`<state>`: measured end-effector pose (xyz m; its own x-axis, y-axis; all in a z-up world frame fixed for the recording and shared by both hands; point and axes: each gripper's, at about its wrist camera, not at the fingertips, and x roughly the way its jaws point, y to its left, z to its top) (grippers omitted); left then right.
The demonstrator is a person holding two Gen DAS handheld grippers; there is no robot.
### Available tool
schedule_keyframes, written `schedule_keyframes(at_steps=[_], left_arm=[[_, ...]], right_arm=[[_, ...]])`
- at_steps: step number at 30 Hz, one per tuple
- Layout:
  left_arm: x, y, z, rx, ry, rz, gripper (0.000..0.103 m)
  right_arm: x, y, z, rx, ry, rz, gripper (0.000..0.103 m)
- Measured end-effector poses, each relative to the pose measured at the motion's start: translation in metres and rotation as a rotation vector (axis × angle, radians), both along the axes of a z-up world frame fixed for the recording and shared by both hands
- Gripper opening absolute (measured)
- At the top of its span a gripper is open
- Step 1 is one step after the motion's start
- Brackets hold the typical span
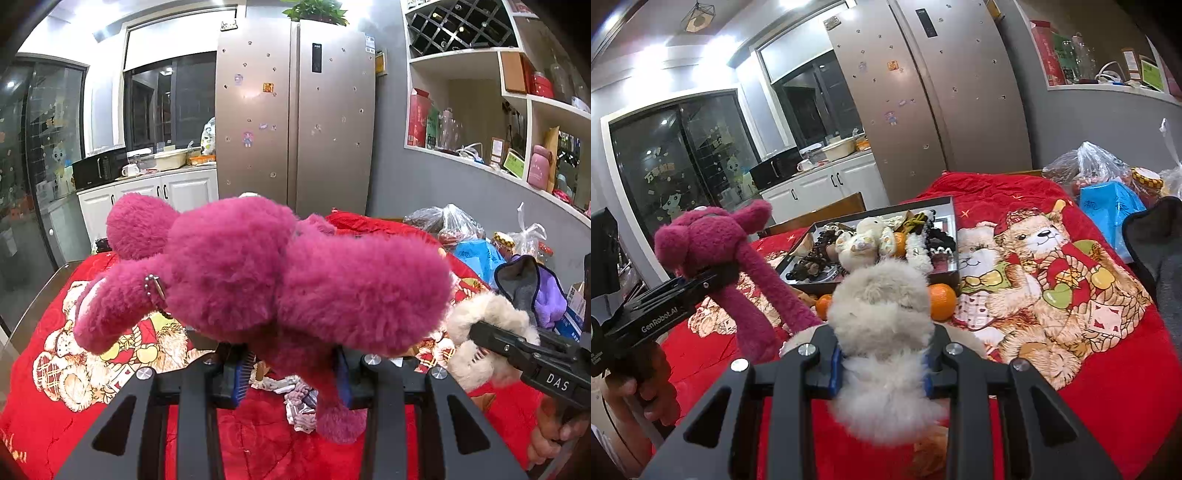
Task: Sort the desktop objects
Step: 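Lift both plushes and carry them over the black tray box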
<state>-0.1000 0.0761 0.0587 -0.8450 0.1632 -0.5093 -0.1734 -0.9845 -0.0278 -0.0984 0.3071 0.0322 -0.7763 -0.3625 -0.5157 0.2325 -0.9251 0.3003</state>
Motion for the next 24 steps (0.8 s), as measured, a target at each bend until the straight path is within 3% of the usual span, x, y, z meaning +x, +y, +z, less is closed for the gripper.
schedule_keyframes(at_steps=[13,21,24], left_arm=[[-0.016,-0.028,0.012,0.01,-0.01,0.017,0.037],[-0.05,-0.04,0.029,0.039,-0.004,0.024,0.037],[-0.07,-0.041,0.036,0.066,-0.006,0.032,0.037]], right_arm=[[-0.034,-0.038,0.034,0.039,0.019,0.054,0.032],[-0.072,-0.057,0.056,0.079,0.015,0.027,0.032],[-0.097,-0.06,0.059,0.073,-0.033,-0.012,0.032]])
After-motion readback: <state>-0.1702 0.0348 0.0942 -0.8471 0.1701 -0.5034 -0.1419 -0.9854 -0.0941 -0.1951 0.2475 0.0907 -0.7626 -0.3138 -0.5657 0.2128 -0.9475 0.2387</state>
